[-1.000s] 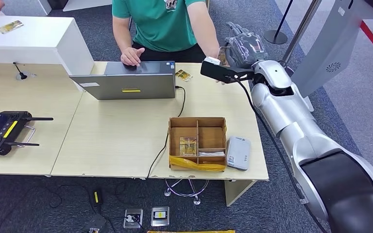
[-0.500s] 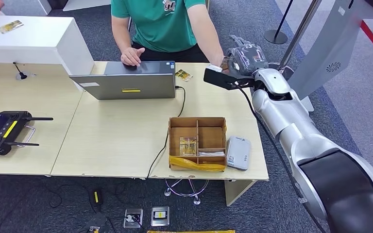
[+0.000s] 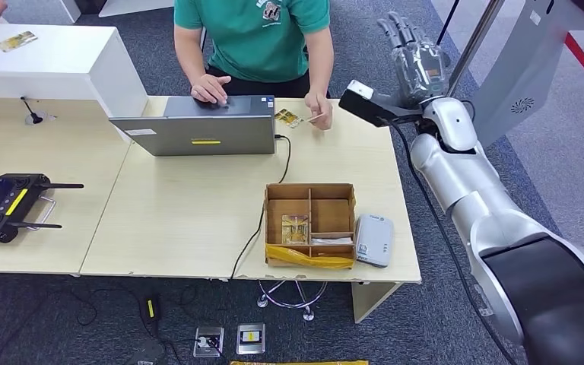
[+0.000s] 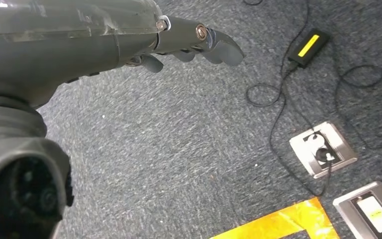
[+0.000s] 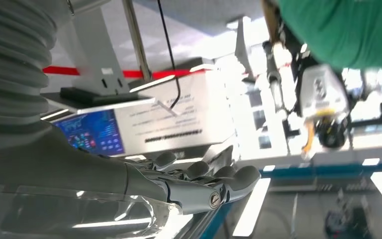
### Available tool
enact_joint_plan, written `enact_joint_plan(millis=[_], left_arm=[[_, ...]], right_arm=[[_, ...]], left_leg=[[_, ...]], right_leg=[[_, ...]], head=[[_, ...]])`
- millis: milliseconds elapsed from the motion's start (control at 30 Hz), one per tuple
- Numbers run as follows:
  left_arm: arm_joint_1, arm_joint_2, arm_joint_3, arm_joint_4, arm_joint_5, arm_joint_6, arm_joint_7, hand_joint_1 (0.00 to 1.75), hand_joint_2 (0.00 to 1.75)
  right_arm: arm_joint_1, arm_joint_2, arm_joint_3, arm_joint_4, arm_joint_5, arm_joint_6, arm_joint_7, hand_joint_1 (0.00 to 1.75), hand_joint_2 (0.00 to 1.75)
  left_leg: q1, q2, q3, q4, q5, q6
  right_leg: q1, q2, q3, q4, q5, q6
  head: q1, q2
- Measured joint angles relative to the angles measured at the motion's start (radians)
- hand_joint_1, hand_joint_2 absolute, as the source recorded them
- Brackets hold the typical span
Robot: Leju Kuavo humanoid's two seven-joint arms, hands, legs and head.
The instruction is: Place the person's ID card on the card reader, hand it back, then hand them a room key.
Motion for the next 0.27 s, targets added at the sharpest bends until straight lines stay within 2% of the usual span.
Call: enact_joint_plan(millis=[133,200,267], left_arm=[[0.026,-0.006,0.001,0.001,0.054,0.027,-0.014,0.00,0.00],[0.038,-0.013,0.003,0.003,0.079,0.037,-0.015,0.00,0.00],[0.045,-0.018,0.005,0.004,0.096,0.043,-0.015,0.00,0.00]], right_arm=[[0.062,-0.077,-0.069,-0.080,-0.160,-0.183,-0.062,0.00,1.75],[0.116,-0.128,-0.136,-0.126,-0.238,-0.215,-0.118,0.00,1.75],[0.163,-0.164,-0.202,-0.156,-0.258,-0.217,-0.181,0.00,1.75]], left_leg=[[0.000,0.001,0.000,0.002,-0.001,0.001],[0.000,-0.001,-0.001,0.002,-0.002,0.002],[0.000,-0.001,-0.001,0.003,-0.002,0.002]], right_leg=[[0.000,0.000,0.001,-0.001,0.000,0.000],[0.000,-0.001,0.001,-0.001,0.000,0.000],[0.000,-0.002,0.001,-0.001,0.000,0.001]], head=[[-0.001,0.000],[0.000,0.000],[0.001,0.000]])
